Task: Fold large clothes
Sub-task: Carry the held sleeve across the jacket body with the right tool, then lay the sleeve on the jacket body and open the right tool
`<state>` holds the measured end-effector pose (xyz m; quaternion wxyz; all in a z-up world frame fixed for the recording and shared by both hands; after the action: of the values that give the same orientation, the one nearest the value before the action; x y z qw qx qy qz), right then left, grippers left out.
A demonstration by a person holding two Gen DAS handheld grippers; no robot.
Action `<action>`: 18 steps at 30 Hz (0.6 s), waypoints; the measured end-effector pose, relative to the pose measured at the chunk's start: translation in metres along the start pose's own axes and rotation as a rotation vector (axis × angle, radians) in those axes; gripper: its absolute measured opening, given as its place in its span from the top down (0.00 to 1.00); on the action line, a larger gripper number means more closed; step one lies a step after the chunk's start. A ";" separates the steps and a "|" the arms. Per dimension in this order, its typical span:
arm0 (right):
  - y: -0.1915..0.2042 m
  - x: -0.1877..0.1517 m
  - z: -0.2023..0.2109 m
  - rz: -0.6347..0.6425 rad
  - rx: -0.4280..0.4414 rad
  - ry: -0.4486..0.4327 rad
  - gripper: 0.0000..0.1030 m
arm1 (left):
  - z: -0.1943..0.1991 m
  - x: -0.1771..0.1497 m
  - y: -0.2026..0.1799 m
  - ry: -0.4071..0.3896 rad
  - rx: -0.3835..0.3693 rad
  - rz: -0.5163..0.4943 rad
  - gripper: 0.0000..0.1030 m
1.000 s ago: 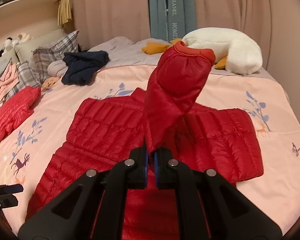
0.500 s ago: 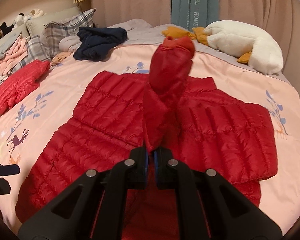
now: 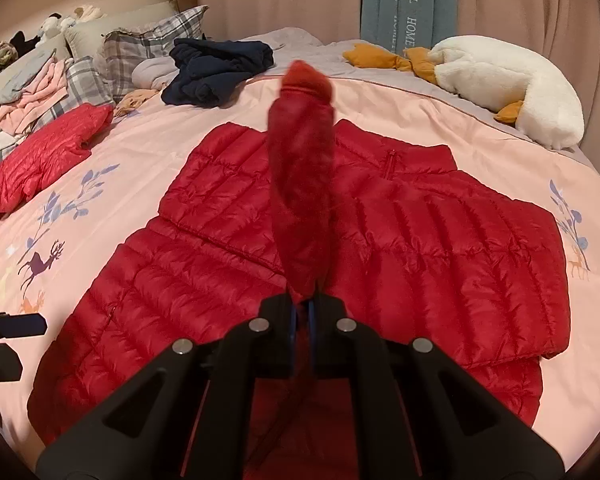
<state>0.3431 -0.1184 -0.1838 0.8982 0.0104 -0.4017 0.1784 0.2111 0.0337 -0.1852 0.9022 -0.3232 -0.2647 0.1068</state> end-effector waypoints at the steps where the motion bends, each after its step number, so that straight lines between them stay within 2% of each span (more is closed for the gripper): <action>1: 0.000 0.000 -0.001 -0.001 0.003 0.001 0.96 | 0.000 0.000 -0.001 0.000 0.000 -0.001 0.01; 18: 0.008 -0.003 -0.008 0.002 0.032 0.015 0.96 | -0.003 0.001 -0.008 0.002 -0.003 -0.012 0.01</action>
<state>0.3441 -0.1106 -0.1925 0.9007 0.0233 -0.3920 0.1858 0.2143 0.0264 -0.1817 0.9026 -0.3233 -0.2658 0.1008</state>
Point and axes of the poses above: each gripper's, at about its wrist camera, not at the fingertips, and z roughly against the way its jaws point, y to its left, x to its top, the point moved 10 cm from there along -z, roughly the way its jaws point, and after that the axes turned 9 degrees about z, right-handed, at the moved point
